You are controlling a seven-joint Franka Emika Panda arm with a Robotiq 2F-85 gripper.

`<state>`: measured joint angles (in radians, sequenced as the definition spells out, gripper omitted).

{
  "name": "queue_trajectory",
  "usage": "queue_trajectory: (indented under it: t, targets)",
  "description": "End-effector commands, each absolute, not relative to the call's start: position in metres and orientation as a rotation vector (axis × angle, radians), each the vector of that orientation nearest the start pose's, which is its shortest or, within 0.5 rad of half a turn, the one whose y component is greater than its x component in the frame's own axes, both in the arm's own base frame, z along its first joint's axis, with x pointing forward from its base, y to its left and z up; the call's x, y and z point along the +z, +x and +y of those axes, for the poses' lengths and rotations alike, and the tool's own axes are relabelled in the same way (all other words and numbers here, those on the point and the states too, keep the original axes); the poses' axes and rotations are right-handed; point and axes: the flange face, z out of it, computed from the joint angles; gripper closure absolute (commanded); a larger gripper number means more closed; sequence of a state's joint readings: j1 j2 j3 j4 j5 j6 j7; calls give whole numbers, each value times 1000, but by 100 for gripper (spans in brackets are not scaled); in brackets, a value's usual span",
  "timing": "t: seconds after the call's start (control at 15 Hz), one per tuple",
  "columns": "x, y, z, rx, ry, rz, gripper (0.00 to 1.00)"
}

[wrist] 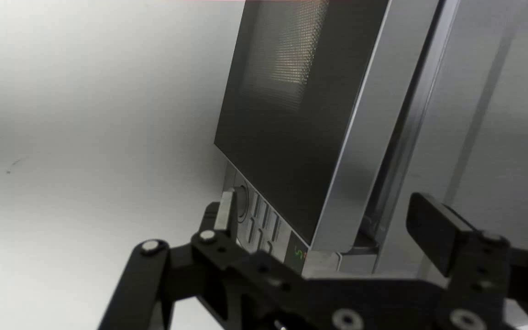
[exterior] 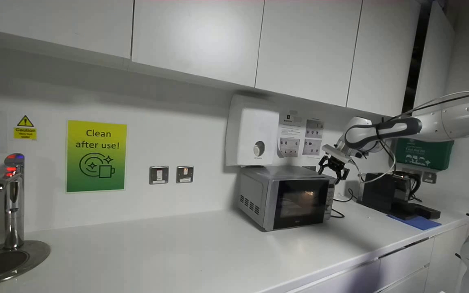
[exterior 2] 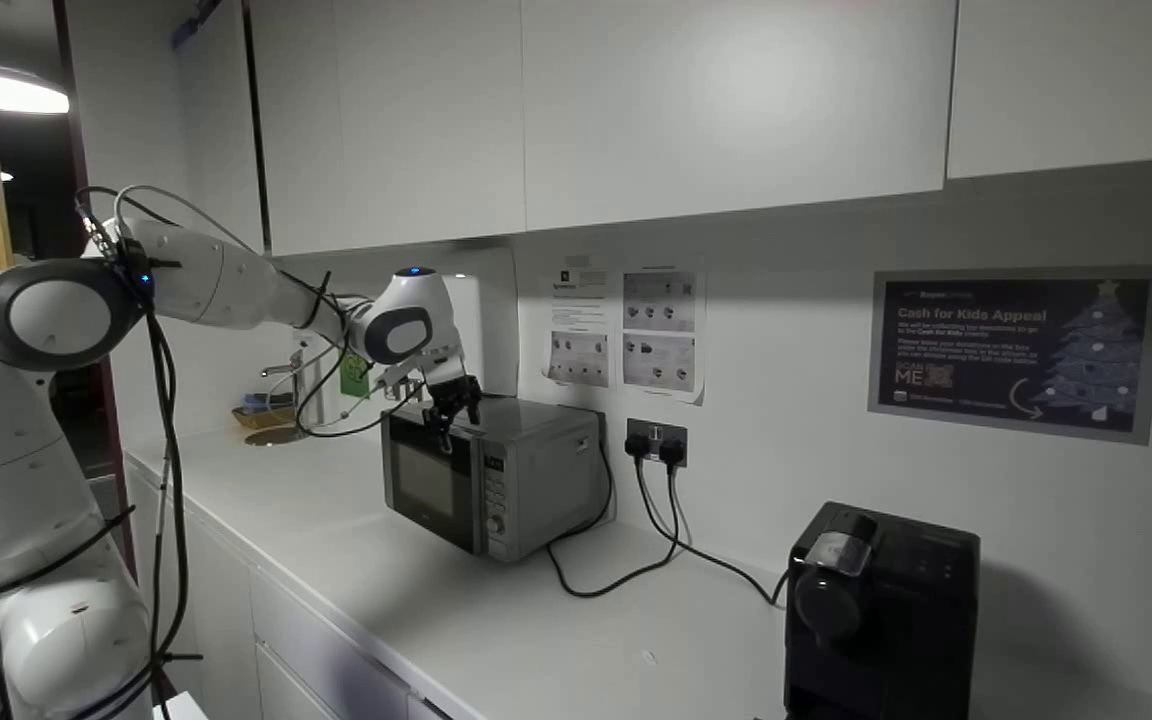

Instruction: Pull open the microwave door fully

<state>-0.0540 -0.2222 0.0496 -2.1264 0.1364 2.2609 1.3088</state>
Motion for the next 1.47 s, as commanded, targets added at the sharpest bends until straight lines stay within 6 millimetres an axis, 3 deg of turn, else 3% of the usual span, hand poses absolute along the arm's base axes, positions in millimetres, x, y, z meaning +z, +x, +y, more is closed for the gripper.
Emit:
queue_trajectory:
  t: [0.0, 1.4]
  targets:
    - [540, 521, -3, -361, -2185, 1775, 0]
    - [527, 520, -3, -403, -2226, 1789, 0]
